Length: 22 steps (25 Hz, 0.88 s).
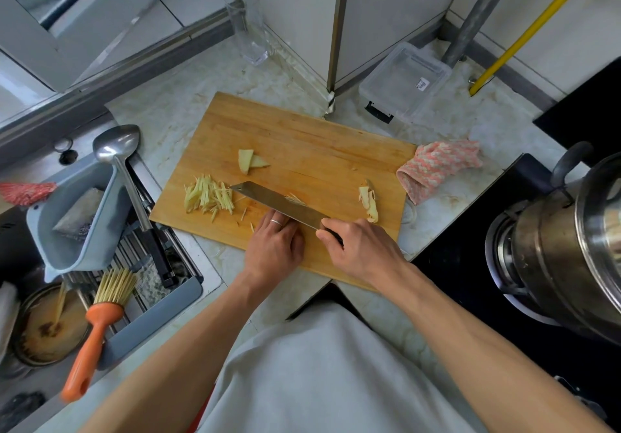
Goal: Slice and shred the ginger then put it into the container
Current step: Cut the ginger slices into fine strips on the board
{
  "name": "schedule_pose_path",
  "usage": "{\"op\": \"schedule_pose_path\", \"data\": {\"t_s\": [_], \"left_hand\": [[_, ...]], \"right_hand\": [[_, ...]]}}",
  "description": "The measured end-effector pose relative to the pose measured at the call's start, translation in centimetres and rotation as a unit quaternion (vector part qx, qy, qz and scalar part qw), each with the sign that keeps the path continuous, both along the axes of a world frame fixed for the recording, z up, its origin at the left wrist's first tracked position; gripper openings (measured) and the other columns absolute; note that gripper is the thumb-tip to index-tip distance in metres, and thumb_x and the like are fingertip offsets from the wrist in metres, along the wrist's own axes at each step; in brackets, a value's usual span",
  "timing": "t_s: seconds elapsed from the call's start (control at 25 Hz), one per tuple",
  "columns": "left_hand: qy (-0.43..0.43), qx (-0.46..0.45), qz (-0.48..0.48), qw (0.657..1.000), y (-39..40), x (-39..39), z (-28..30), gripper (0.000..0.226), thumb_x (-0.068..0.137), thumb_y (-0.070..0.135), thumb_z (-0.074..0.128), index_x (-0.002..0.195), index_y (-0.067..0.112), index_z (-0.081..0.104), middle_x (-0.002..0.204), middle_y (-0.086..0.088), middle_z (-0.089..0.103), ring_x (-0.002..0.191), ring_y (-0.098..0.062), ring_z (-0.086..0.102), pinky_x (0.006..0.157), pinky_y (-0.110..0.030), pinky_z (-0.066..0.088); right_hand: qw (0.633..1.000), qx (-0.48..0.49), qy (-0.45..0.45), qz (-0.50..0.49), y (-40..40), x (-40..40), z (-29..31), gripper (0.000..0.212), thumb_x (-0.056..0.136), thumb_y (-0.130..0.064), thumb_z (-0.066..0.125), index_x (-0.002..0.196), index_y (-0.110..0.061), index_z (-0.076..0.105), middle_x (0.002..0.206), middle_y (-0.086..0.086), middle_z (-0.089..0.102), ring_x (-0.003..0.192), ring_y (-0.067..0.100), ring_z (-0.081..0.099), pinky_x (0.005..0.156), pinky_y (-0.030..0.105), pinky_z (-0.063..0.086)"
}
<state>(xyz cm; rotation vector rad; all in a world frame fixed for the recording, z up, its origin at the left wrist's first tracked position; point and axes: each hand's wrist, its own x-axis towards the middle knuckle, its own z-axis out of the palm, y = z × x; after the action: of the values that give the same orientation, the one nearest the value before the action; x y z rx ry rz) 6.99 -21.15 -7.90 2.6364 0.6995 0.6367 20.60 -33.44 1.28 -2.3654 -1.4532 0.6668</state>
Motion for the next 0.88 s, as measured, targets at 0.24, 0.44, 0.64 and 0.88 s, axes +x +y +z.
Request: {"op": "schedule_pose_path", "data": {"t_s": [0.24,0.44,0.64,0.88], "left_hand": [[0.013,-0.006,-0.004,1.000,0.03,-0.06,-0.04,0.034,0.088,0.014,0.046,0.102,0.002,0.074,0.115,-0.015,0.066,0.113,-0.035,0.059,0.099,-0.043,0.049],[0.005,-0.008,-0.002,1.000,0.03,0.02,-0.16,0.032,0.088,0.013,0.046,0.098,0.003,0.075,0.114,-0.014,0.066,0.112,-0.037,0.059,0.096,-0.043,0.051],[0.006,-0.009,-0.003,1.000,0.01,0.09,-0.13,0.033,0.088,0.013,0.045,0.099,0.002,0.074,0.112,-0.015,0.067,0.112,-0.038,0.060,0.097,-0.044,0.051],[0.005,-0.006,-0.004,1.000,-0.01,0.04,-0.08,0.035,0.088,0.014,0.045,0.101,0.002,0.075,0.113,-0.015,0.067,0.112,-0.036,0.059,0.097,-0.045,0.051]], "right_hand": [[0.999,0.026,0.023,-0.014,-0.32,-0.02,0.25,0.037,0.102,-0.045,0.047,0.121,-0.020,0.067,0.099,0.014,0.075,0.093,0.041,0.066,0.071,0.046,0.055],[1.000,0.015,0.014,-0.009,-0.20,0.11,0.04,0.038,0.102,-0.047,0.044,0.114,-0.017,0.065,0.095,0.015,0.073,0.091,0.043,0.064,0.070,0.046,0.054],[1.000,0.013,-0.006,0.008,0.23,0.00,-0.34,0.036,0.103,-0.045,0.045,0.116,-0.017,0.064,0.091,0.013,0.073,0.086,0.041,0.066,0.065,0.043,0.053],[1.000,0.026,0.013,-0.001,-0.18,-0.22,0.20,0.038,0.103,-0.045,0.046,0.123,-0.019,0.066,0.098,0.014,0.075,0.091,0.040,0.067,0.071,0.045,0.055]]}}
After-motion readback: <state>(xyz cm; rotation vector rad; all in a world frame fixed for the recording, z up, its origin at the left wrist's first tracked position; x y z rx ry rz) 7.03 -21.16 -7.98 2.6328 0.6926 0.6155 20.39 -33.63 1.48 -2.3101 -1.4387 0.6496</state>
